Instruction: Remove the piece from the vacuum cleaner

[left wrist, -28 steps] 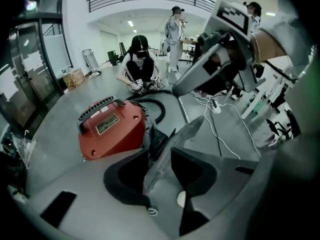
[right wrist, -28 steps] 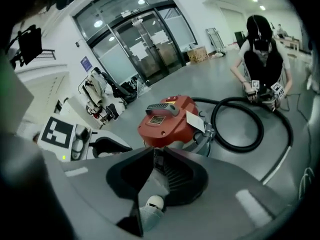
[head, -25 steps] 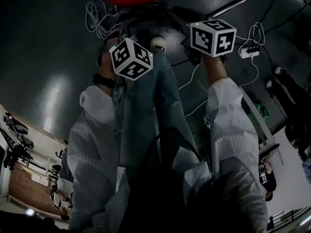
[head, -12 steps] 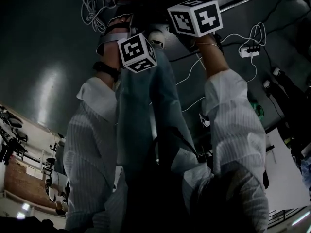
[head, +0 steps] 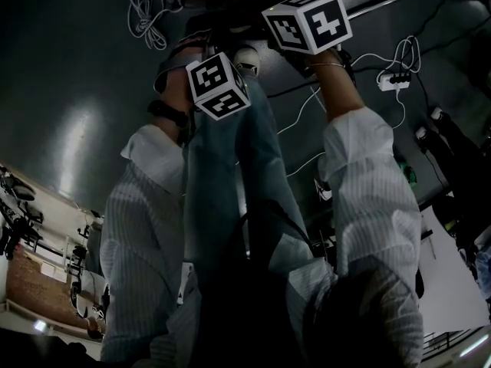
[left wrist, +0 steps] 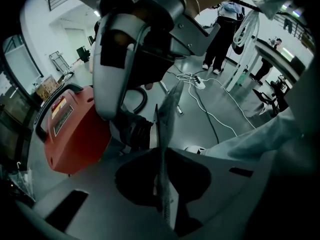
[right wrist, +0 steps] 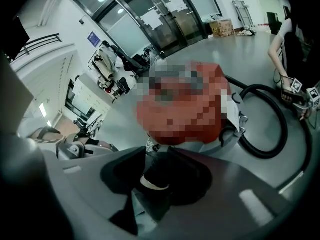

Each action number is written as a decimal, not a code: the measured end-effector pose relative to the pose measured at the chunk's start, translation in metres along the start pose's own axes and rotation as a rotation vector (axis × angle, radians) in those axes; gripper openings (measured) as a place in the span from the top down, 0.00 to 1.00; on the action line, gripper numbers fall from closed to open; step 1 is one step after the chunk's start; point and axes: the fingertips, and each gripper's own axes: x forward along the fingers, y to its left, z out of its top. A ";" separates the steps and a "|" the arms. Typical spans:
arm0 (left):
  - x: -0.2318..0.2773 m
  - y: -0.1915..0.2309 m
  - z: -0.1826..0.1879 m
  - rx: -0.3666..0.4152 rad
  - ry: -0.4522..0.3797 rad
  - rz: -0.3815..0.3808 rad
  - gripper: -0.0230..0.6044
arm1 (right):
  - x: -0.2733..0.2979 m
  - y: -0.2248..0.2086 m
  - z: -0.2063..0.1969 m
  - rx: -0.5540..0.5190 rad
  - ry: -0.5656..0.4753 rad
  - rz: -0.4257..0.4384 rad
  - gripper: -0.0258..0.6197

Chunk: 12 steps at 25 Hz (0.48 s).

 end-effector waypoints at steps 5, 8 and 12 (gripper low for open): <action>-0.002 -0.009 0.000 -0.045 -0.007 -0.003 0.91 | 0.001 0.000 0.000 -0.003 0.015 -0.011 0.75; -0.002 -0.010 0.000 -0.081 -0.014 -0.003 0.91 | 0.002 -0.002 0.002 -0.009 0.015 -0.018 0.75; -0.004 -0.034 -0.002 -0.094 -0.001 -0.101 0.91 | 0.002 0.000 0.002 -0.008 0.010 -0.020 0.75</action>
